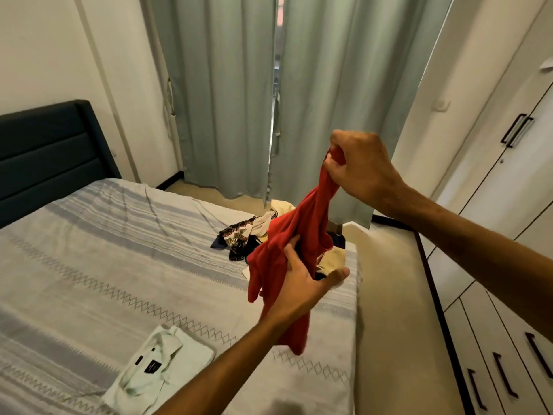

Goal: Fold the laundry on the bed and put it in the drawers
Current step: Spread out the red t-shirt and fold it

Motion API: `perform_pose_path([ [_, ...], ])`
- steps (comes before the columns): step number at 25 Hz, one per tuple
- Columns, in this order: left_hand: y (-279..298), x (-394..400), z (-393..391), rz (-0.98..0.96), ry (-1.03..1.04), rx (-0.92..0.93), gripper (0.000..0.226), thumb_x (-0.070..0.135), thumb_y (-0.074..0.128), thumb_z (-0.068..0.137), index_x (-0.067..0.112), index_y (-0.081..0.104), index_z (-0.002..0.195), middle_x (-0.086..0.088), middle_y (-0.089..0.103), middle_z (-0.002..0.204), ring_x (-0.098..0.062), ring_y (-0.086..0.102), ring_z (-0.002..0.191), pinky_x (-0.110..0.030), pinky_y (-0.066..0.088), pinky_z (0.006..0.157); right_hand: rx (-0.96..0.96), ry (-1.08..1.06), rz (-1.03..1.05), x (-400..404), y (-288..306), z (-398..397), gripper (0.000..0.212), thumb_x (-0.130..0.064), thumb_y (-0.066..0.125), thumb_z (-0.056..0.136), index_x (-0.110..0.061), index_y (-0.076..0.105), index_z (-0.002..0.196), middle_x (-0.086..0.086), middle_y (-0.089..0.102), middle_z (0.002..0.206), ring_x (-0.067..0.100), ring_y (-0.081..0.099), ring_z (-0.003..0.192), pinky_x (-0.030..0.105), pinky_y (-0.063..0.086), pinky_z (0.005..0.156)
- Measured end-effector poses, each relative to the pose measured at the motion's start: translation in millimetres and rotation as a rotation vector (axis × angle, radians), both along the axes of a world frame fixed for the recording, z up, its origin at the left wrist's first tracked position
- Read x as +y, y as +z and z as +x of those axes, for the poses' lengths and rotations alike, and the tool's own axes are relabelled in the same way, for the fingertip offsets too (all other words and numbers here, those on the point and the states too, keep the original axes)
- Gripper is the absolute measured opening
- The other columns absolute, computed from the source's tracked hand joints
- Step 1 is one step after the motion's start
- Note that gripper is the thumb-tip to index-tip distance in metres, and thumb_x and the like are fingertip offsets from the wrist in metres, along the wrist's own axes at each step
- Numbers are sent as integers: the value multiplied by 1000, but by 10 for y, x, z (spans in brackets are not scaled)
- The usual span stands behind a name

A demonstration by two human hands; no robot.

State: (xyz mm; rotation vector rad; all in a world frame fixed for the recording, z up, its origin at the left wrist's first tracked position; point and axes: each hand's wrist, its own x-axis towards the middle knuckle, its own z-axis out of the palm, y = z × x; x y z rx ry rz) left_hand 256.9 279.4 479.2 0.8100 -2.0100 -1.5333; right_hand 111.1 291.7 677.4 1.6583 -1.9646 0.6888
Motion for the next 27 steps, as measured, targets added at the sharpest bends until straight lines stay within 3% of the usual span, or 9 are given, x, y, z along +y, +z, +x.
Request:
perform_pose_path([
  [3, 125, -87, -21, -39, 76, 82, 114, 75, 78, 73, 48, 0, 152, 4, 37, 157, -21, 49, 136, -45, 41, 117, -49, -14, -35, 2, 184, 31, 19, -19, 71, 95, -17, 53, 89, -3, 53, 78, 15, 53, 70, 6, 28, 61],
  [5, 153, -138, -21, -140, 137, 88, 89, 73, 66, 87, 48, 9, 151, 3, 45, 151, -19, 55, 128, -44, 48, 108, -51, -14, -47, 18, 270, 33, 20, -19, 70, 95, -18, 51, 89, -4, 53, 79, 14, 52, 69, 5, 28, 61],
  [9, 223, -418, 131, -415, 242, 67, 29, 38, 44, 110, 33, 53, 137, 12, 66, 120, -5, 66, 100, -35, 60, 93, -79, 1, -45, 20, 357, -21, 19, -20, 68, 94, -15, 53, 84, -5, 51, 72, 4, 47, 59, 9, 33, 59],
  [13, 441, -751, 346, -637, 251, -219, 25, 25, 47, 105, 25, 68, 120, 4, 75, 98, -10, 64, 78, -33, 55, 73, -239, -5, 13, 91, 362, -197, 21, -22, 69, 89, -8, 61, 76, 3, 57, 70, 14, 50, 63, 23, 40, 58],
  [16, 703, -1020, 412, -723, 204, -421, 26, 28, 53, 101, 27, 72, 119, 3, 77, 103, -18, 69, 87, -30, 46, 67, -464, 57, 84, 166, 285, -284, 19, -20, 71, 86, -14, 62, 71, 1, 60, 69, 11, 54, 67, 29, 47, 65],
  [19, 924, -1149, 409, -947, 205, -506, 26, 26, 56, 102, 27, 65, 127, -5, 73, 102, -29, 67, 88, -33, 42, 66, -592, 116, 58, 224, 284, -317, 24, -18, 67, 90, -20, 57, 68, -1, 60, 71, 12, 60, 69, 35, 57, 67],
  [21, 990, -1107, 352, -1057, 267, -469, 30, 24, 54, 104, 24, 51, 134, -7, 66, 81, -28, 61, 69, -36, 47, 60, -580, 129, 7, 252, 360, -315, 24, -17, 64, 94, -19, 54, 72, 0, 59, 74, 12, 61, 69, 29, 60, 65],
  [24, 952, -1034, 250, -1068, 217, -281, 22, 24, 48, 106, 22, 42, 127, -3, 60, 70, -25, 58, 59, -38, 53, 58, -516, 138, -55, 297, 503, -288, 24, -17, 61, 97, -18, 50, 75, -3, 52, 73, 3, 50, 63, 15, 47, 59],
  [27, 835, -842, 212, -649, -142, -31, 22, 43, 38, 109, 43, 48, 129, -1, 72, 108, -22, 69, 84, -37, 56, 75, -491, 172, -76, 320, 569, -247, 23, -17, 59, 99, -18, 49, 77, -4, 50, 73, 3, 47, 64, 13, 43, 61],
])
